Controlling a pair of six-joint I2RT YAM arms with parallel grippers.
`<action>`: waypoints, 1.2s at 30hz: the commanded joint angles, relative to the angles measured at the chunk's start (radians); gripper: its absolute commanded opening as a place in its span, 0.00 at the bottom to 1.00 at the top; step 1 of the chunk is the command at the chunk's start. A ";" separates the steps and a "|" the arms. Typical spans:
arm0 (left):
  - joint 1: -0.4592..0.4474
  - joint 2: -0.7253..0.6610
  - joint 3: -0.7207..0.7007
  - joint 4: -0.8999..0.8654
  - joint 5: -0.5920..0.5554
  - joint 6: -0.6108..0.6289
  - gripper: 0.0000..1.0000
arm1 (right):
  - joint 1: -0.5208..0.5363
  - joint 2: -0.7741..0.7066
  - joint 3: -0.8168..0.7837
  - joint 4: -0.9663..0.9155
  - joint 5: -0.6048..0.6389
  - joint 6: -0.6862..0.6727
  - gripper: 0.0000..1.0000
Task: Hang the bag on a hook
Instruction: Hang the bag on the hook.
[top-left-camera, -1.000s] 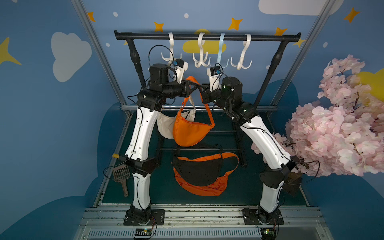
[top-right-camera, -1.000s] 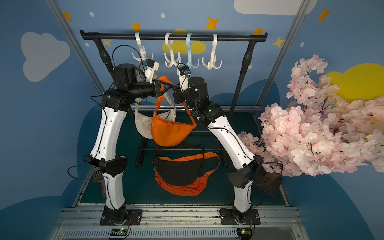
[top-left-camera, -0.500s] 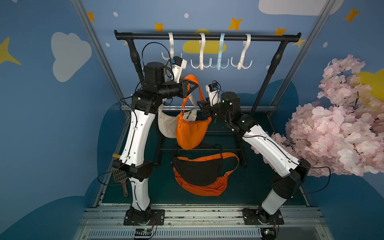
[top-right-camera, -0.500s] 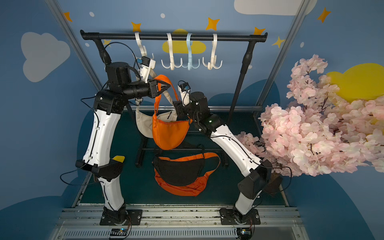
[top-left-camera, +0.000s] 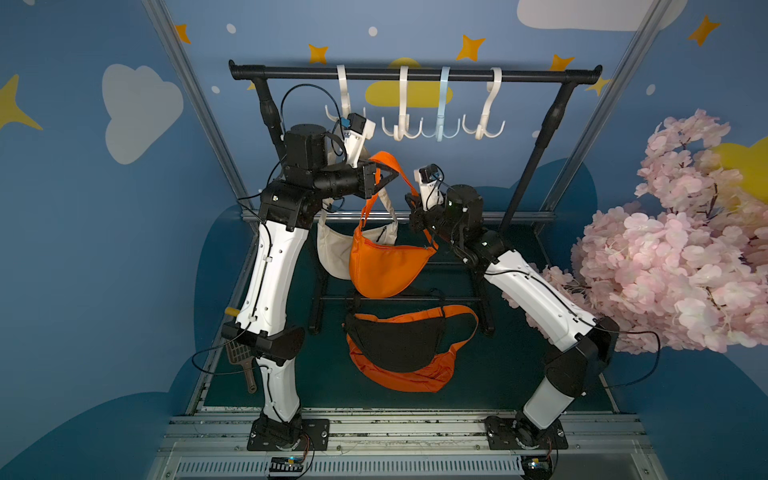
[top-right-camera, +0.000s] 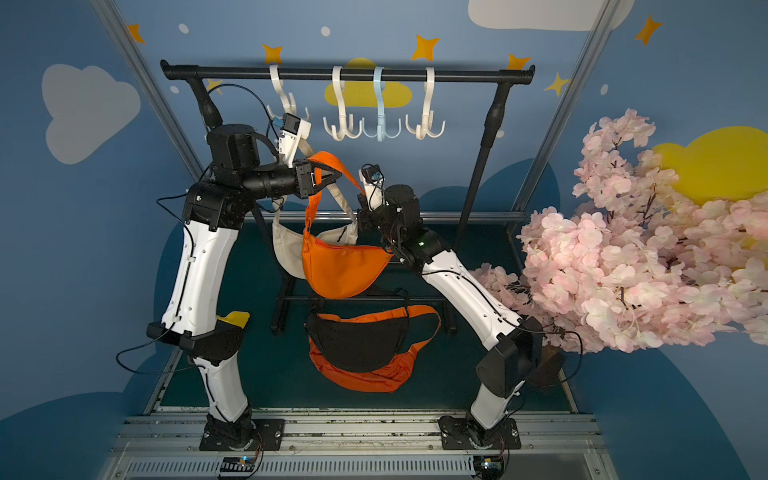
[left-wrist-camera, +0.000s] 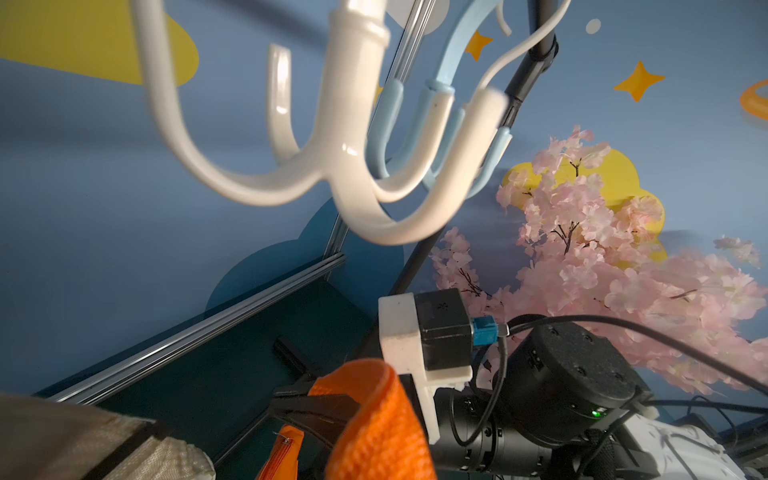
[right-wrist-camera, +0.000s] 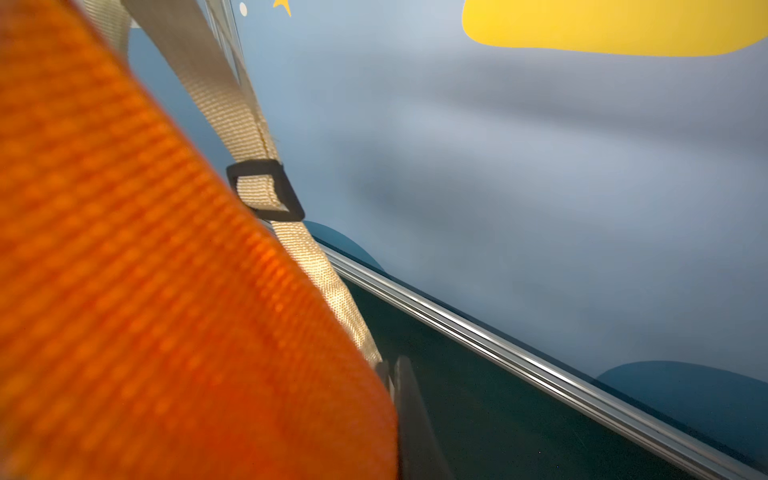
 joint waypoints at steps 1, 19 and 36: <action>0.023 -0.041 -0.016 0.057 0.026 -0.024 0.04 | 0.025 -0.077 -0.012 0.057 -0.004 -0.030 0.00; 0.035 -0.015 -0.004 0.057 -0.029 -0.033 0.04 | 0.107 0.058 0.482 -0.227 0.095 -0.035 0.00; 0.015 0.055 0.067 0.050 -0.026 -0.076 0.04 | 0.088 0.306 0.880 -0.351 0.123 0.031 0.00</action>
